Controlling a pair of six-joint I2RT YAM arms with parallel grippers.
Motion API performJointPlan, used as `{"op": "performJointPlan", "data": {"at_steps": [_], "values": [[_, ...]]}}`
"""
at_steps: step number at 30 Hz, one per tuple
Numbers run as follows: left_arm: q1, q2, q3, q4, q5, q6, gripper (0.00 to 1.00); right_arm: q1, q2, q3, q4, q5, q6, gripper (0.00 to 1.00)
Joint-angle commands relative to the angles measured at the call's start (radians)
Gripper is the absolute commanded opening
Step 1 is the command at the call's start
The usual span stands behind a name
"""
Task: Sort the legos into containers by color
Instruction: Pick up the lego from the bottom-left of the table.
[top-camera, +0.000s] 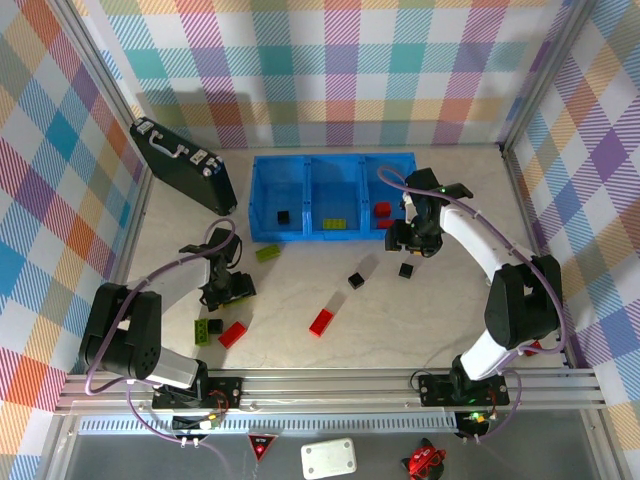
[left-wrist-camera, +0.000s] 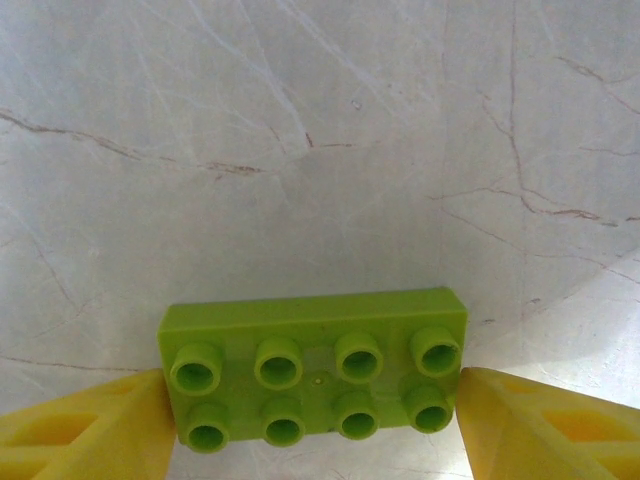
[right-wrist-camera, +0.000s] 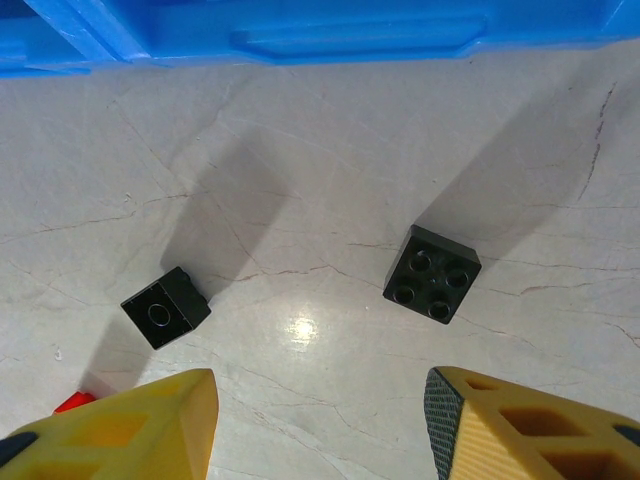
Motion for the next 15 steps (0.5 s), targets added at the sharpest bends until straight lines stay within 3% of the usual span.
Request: {"op": "performJointPlan", "data": {"at_steps": [1,15], "values": [[0.010,0.007,0.000,-0.013,-0.001,0.009,0.72,0.005,-0.031,-0.012,-0.018,0.007,-0.009,0.58],[0.005,-0.020,0.007,-0.014,0.030,0.017,0.66,0.005,-0.055,-0.029,-0.019,0.011,-0.002,0.58]]}}
